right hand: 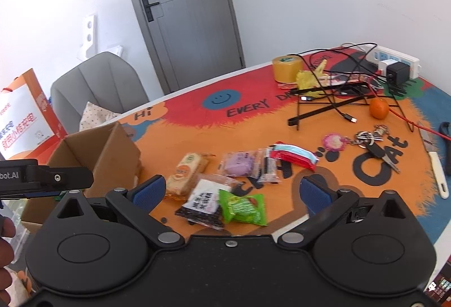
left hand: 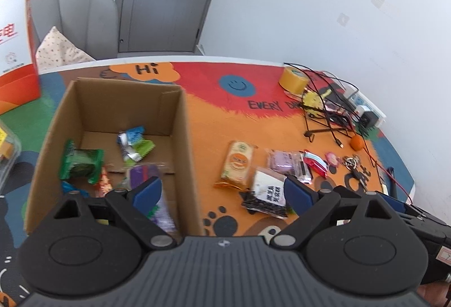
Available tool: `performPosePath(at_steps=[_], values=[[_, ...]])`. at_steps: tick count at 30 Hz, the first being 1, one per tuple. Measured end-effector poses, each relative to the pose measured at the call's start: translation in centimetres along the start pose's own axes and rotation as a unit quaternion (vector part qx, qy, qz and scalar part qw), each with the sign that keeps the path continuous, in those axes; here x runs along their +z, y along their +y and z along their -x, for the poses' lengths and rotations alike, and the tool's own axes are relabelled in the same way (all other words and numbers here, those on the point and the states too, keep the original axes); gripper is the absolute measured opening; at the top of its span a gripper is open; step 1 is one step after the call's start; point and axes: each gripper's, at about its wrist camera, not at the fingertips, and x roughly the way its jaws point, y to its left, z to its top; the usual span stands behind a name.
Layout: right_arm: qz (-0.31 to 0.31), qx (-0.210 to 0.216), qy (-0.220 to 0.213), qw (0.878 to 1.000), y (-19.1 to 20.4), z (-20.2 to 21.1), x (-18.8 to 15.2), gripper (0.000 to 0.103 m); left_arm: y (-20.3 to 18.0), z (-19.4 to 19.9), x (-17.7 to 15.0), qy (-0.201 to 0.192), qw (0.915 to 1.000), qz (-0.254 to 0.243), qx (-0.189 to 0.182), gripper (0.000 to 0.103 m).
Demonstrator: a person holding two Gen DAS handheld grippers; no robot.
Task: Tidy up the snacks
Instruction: 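Move both tools back from the box to the snacks, then grasp the white sesame biscuit packet with the left tool while the right tool grasps the green-wrapped candy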
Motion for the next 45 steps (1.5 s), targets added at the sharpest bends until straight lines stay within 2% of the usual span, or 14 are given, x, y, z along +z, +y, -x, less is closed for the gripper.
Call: performPosePath(at_steps=[6, 9, 14, 18, 21, 26, 34, 42, 45], values=[[-0.008, -0.006, 0.002, 1.0, -1.5, -0.1, -0.2, 0.1, -2.1, -1.2, -0.1, 0.003, 0.9998, -0.021, -0.005, 0.091], [-0.012, -0.005, 0.009, 1.0, -2.3, -0.5, -0.4, 0.089, -3.2, -2.0, -0.2, 0.01, 0.9995, -0.03, -0.008, 0.09], [-0.015, 0.002, 0.024, 1.0, -3.3, -1.2, -1.2, 0.077, -5.2, -3.2, -0.6, 0.016, 0.9983, -0.054, -0.014, 0.087], [-0.025, 0.015, 0.039, 0.999, -4.0, -2.2, -1.7, 0.063, -6.2, -4.6, -0.8, 0.029, 0.9976, -0.062, -0.009, 0.074], [-0.036, 0.031, 0.052, 0.998, -4.3, -3.1, -2.0, 0.062, -6.4, -5.7, -1.0, 0.044, 0.9972, -0.06, -0.003, 0.066], [-0.045, 0.049, 0.062, 0.996, -4.4, -4.5, -2.4, 0.062, -6.6, -6.8, -1.2, 0.058, 0.9966, -0.059, 0.007, 0.06], [-0.058, 0.053, 0.088, 0.993, -4.8, -6.9, -2.9, 0.062, -6.4, -8.4, -1.0, 0.079, 0.9952, -0.055, 0.02, 0.058], [-0.036, 0.049, 0.102, 0.993, -3.9, -8.0, -2.7, 0.062, -6.5, -9.5, -0.7, 0.087, 0.9946, -0.053, 0.021, 0.058], [-0.037, 0.046, 0.107, 0.992, -3.8, -8.6, -2.6, 0.054, -6.5, -10.0, -0.7, 0.091, 0.9942, -0.052, 0.024, 0.058]])
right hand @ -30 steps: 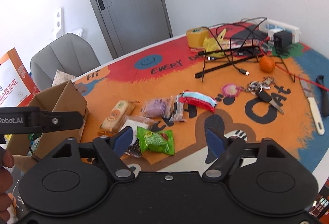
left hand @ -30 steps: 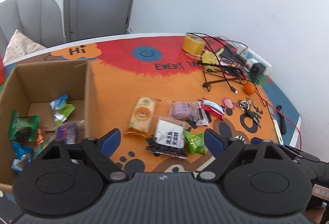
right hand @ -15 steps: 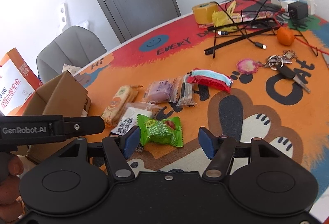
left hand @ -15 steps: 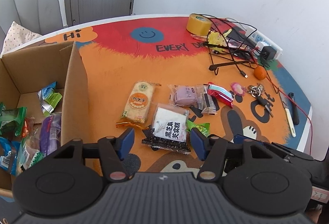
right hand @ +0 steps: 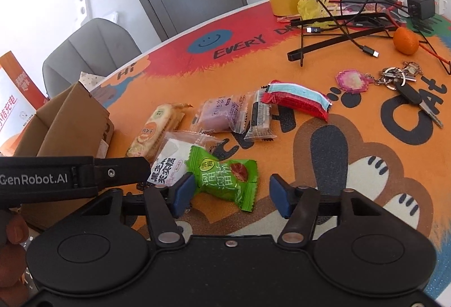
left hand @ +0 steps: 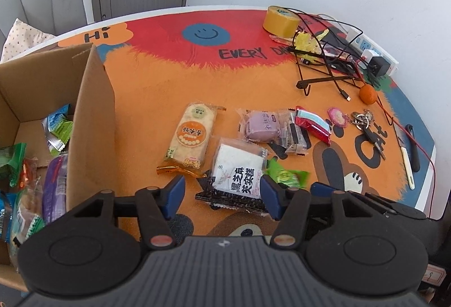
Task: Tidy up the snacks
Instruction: 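Grasp the white sesame biscuit packet with the left tool while the right tool grasps the green-wrapped candy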
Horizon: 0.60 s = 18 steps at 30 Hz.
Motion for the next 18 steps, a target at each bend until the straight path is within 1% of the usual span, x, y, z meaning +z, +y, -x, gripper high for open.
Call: performPosePath(at_steps=[1, 3, 7, 15, 18], values=[[0.0, -0.003, 0.003, 1.0, 0.0, -0.2, 0.0, 0.051, 0.0, -0.1, 0.0, 0.001, 1.0, 0.0, 0.001, 0.058], [0.001, -0.007, -0.002, 1.0, -0.1, -0.3, -0.2, 0.05, -0.2, -0.4, -0.1, 0.004, 1.0, -0.003, 0.001, 0.058], [0.005, -0.012, -0.011, 1.0, -0.3, 0.0, -0.4, 0.045, -0.4, -1.2, -0.1, 0.01, 0.9999, -0.006, -0.002, 0.058], [-0.004, -0.057, -0.019, 0.998, -1.7, 0.9, -0.3, 0.045, -1.3, -2.5, 0.0, 0.016, 0.9997, -0.016, -0.009, 0.058], [-0.017, -0.071, -0.02, 0.997, -2.4, 1.4, -0.4, 0.044, -1.7, -2.9, -0.1, 0.01, 0.9996, -0.026, -0.007, 0.058]])
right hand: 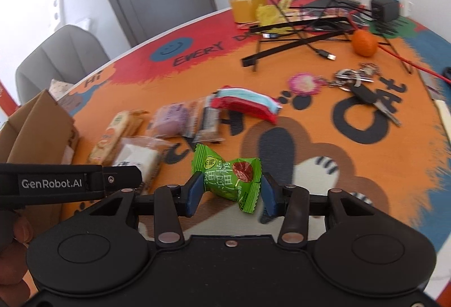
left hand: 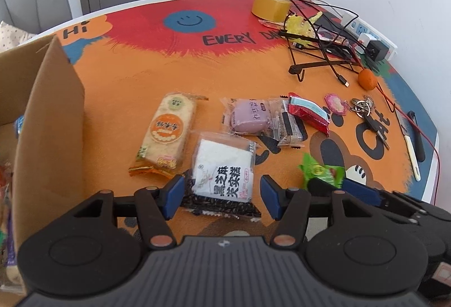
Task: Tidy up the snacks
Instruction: 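Grasp the white sesame biscuit packet with the left tool while the right tool grasps the green-wrapped candy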
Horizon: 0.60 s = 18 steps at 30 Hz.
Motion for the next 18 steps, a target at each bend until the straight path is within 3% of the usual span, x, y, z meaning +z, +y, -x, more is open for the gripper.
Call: performPosePath(at_steps=[11, 18], values=[[-0.046, -0.054, 0.0, 0.997, -2.0, 1.2, -0.5, 0.044, -0.6, -1.7, -0.5, 0.014, 0.9997, -0.015, -0.01, 0.058], [-0.048, -0.074, 0.004, 0.996, -1.6, 1.4, -0.5, 0.046, -0.8, -1.9, -0.8, -0.005, 0.9997, -0.023, -0.004, 0.058]])
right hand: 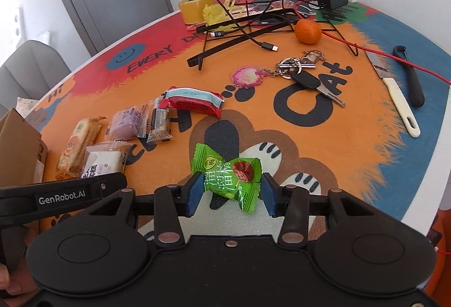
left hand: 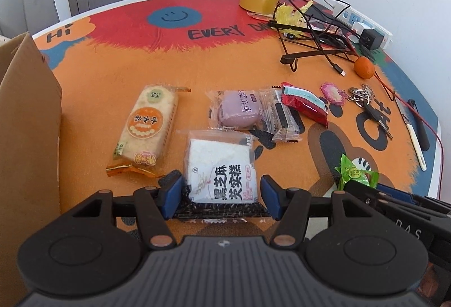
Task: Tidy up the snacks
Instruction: 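Grasp the white sesame biscuit packet with the left tool while the right tool grasps the green-wrapped candy, then carry both items into the box and open both tools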
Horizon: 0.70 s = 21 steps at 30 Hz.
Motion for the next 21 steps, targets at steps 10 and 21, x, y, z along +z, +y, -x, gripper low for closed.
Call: performPosePath(at_steps=[10, 21], values=[[0.019, -0.01, 0.006, 1.0, 1.3, -0.7, 0.3, 0.052, 1.0, 0.7, 0.2, -0.011, 0.9996, 0.018, -0.018, 0.045], [0.034, 0.014, -0.002, 0.999, 2.3, -0.5, 0.0, 0.032, 1.5, 3.1, 0.4, -0.033, 0.9987, 0.028, -0.025, 0.045]])
